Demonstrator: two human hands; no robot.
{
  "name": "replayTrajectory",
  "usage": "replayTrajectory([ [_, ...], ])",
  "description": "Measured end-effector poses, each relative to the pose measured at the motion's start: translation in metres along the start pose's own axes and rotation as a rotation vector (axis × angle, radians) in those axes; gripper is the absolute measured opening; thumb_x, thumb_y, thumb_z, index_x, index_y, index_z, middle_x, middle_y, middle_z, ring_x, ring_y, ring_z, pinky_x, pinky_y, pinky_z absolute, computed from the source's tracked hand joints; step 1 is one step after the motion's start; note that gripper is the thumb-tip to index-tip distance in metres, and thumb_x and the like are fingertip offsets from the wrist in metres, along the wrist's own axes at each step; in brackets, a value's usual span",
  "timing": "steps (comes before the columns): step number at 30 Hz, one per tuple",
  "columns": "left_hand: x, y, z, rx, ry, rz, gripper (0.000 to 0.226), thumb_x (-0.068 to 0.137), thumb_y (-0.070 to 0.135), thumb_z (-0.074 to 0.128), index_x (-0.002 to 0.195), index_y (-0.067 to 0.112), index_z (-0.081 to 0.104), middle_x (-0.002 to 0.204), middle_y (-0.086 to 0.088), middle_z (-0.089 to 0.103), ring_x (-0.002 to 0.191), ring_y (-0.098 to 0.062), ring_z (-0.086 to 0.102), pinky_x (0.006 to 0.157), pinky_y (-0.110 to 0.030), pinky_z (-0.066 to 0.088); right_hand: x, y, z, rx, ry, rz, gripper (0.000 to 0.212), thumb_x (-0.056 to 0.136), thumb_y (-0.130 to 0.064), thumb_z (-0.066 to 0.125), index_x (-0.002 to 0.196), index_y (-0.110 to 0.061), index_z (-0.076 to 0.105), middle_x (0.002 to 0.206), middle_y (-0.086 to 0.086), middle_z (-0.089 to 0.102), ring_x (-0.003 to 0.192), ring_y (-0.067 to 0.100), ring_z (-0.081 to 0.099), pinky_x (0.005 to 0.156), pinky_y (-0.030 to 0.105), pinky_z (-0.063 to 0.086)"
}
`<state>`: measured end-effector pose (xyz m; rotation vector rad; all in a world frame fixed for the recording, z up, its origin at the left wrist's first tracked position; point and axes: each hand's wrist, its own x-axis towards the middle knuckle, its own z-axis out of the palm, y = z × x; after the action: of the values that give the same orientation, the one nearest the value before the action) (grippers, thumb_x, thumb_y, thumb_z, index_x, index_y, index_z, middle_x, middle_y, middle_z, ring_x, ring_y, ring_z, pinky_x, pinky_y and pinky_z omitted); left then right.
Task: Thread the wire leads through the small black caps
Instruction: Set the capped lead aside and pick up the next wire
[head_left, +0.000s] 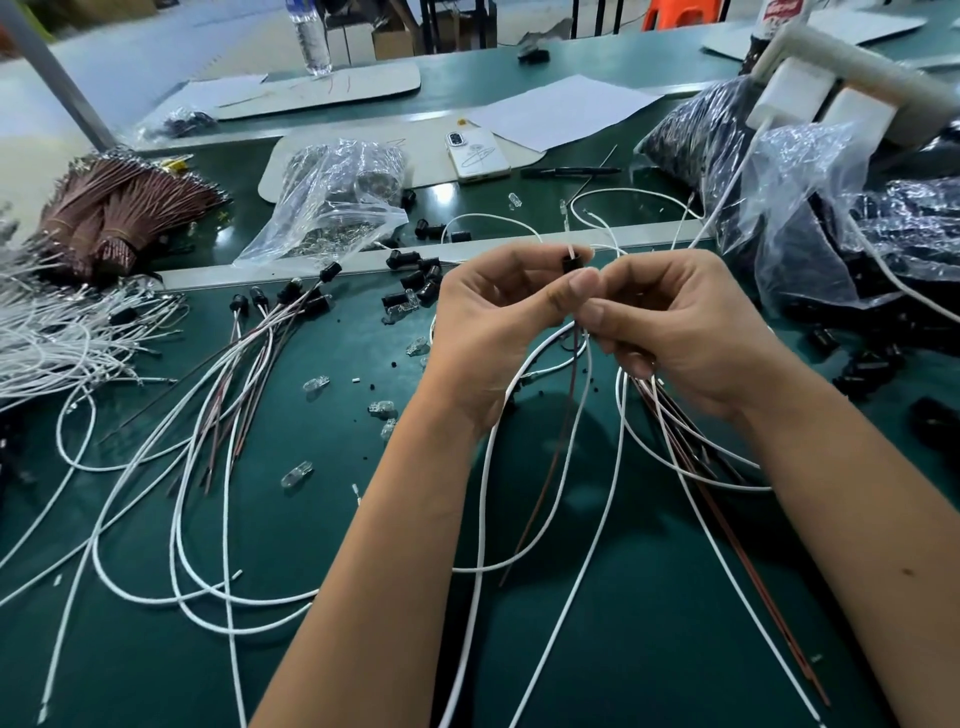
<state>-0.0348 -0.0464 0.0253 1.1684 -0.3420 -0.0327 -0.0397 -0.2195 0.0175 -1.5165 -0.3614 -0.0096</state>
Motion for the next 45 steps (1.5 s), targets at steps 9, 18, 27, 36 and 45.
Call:
replayTrajectory([
  [9, 0.001, -0.001, 0.000, 0.028, 0.051, 0.008, 0.015, 0.079, -0.006, 0.076, 0.090, 0.003, 0.071, 0.077, -0.004, 0.072, 0.070, -0.015, 0.067, 0.069, -0.027, 0.056, 0.000, 0.000, -0.004, -0.064, -0.056, 0.003, 0.017, 0.082, -0.018, 0.080, 0.087, -0.004, 0.071, 0.065, 0.008, 0.066, 0.048, 0.008, 0.055, 0.038, 0.018, 0.038],
  [18, 0.001, 0.001, -0.001, 0.058, 0.024, 0.110, 0.023, 0.074, -0.016, 0.076, 0.086, 0.002, 0.068, 0.080, -0.011, 0.071, 0.066, -0.020, 0.069, 0.072, -0.034, 0.058, 0.000, 0.003, 0.000, -0.185, 0.013, -0.105, 0.009, 0.091, -0.020, 0.078, 0.093, -0.012, 0.076, 0.064, -0.005, 0.069, 0.047, 0.003, 0.053, 0.043, 0.015, 0.038],
  [27, 0.001, 0.000, 0.000, 0.097, 0.006, 0.148, 0.028, 0.069, -0.011, 0.081, 0.084, 0.011, 0.074, 0.080, -0.005, 0.070, 0.080, -0.021, 0.062, 0.082, -0.038, 0.056, 0.004, 0.005, 0.003, -0.352, 0.063, -0.291, 0.014, 0.093, -0.013, 0.075, 0.095, -0.027, 0.075, 0.076, -0.018, 0.071, 0.061, 0.008, 0.059, 0.060, 0.015, 0.047],
  [36, 0.003, -0.004, -0.001, 0.088, 0.060, 0.136, 0.025, 0.072, -0.013, 0.079, 0.087, 0.006, 0.072, 0.083, -0.007, 0.073, 0.080, -0.020, 0.067, 0.080, -0.034, 0.056, 0.005, 0.008, 0.002, -0.529, 0.075, -0.371, 0.008, 0.097, -0.018, 0.071, 0.101, -0.021, 0.077, 0.087, -0.011, 0.073, 0.072, 0.012, 0.061, 0.069, 0.027, 0.049],
  [45, 0.003, -0.005, 0.000, 0.068, 0.112, 0.114, 0.021, 0.075, -0.015, 0.077, 0.087, 0.001, 0.070, 0.077, 0.000, 0.074, 0.073, -0.012, 0.069, 0.073, -0.024, 0.054, 0.006, 0.010, 0.000, -0.588, 0.110, -0.352, 0.012, 0.095, -0.017, 0.075, 0.098, -0.028, 0.078, 0.084, -0.023, 0.070, 0.082, 0.009, 0.058, 0.072, 0.020, 0.042],
])
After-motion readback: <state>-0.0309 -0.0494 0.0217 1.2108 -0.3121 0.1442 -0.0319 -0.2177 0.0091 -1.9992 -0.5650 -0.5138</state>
